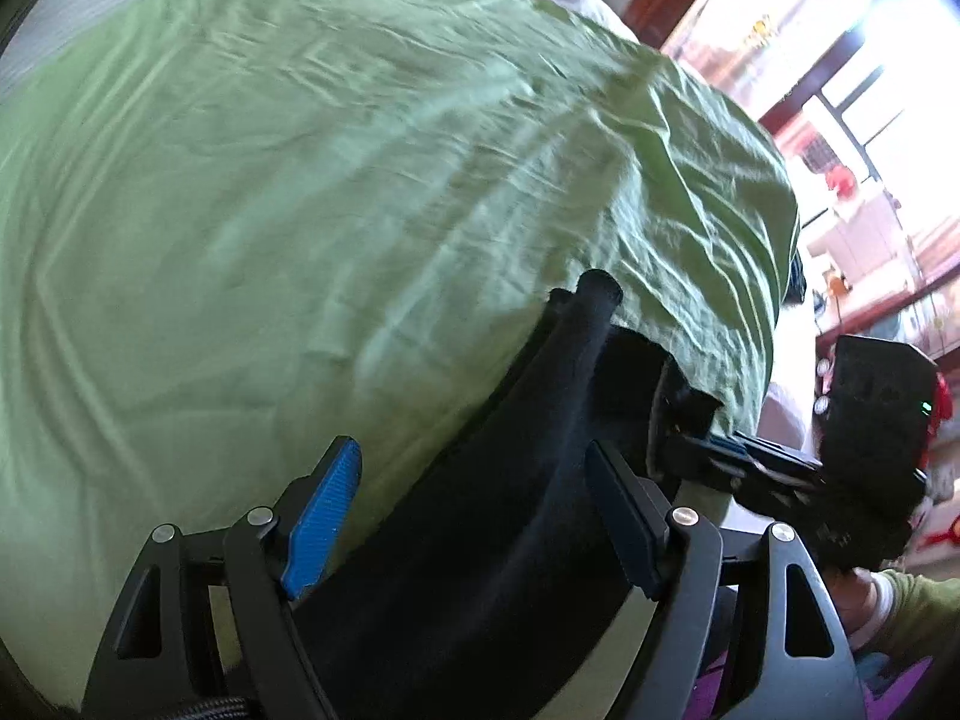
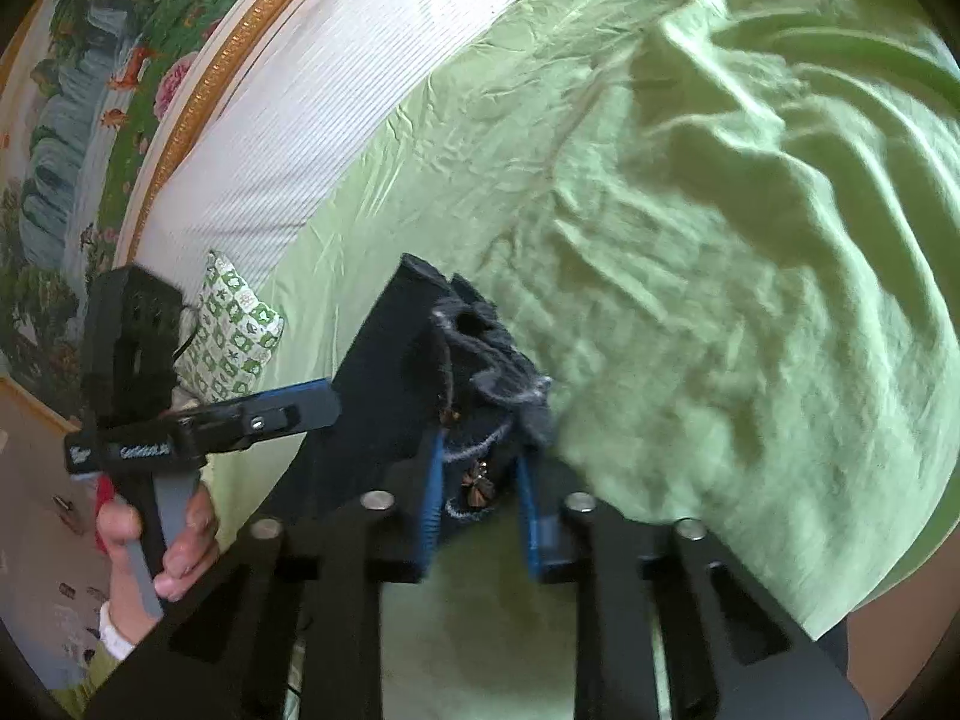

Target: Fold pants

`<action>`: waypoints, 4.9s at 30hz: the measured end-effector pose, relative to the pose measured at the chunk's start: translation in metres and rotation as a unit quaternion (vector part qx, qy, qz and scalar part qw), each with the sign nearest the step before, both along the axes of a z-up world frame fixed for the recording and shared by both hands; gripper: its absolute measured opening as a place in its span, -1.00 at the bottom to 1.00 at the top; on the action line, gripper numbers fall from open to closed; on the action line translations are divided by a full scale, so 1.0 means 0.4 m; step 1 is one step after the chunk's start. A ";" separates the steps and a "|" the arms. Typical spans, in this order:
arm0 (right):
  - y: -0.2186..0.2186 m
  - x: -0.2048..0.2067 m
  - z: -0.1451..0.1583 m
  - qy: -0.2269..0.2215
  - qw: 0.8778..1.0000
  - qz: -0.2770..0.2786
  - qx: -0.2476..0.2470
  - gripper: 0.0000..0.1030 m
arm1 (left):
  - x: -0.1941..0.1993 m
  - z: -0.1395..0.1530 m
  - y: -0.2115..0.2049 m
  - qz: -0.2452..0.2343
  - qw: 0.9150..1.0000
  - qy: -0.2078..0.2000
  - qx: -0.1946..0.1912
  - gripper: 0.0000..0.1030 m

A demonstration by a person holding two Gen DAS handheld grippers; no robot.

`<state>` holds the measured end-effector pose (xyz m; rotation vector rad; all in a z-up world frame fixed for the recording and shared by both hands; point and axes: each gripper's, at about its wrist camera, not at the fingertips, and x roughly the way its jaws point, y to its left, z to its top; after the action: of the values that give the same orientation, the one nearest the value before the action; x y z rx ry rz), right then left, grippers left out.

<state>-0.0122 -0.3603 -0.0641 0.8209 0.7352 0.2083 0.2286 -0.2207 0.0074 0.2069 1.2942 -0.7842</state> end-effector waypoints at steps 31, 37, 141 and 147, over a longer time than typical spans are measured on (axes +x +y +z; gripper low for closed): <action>0.162 -0.024 0.217 -0.153 0.978 0.128 -0.054 -0.69 | -0.098 0.192 0.159 0.013 0.986 -0.065 -0.150 -0.77; 0.253 -0.017 0.244 -0.170 0.967 0.179 -0.056 -0.69 | -0.136 0.214 0.258 0.048 0.980 -0.074 -0.176 -0.77; 1.035 0.161 0.201 -0.116 0.843 0.514 -0.107 0.01 | -0.855 0.012 1.179 0.705 0.660 -0.103 -0.237 0.23; 1.089 0.170 0.200 -0.116 0.833 0.529 -0.116 0.01 | -0.868 0.000 1.217 0.721 0.643 -0.109 -0.236 0.23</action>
<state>0.0560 0.0753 0.0158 0.0670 0.8985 1.1741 -0.1188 0.2660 0.0075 -1.0575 0.6035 0.3523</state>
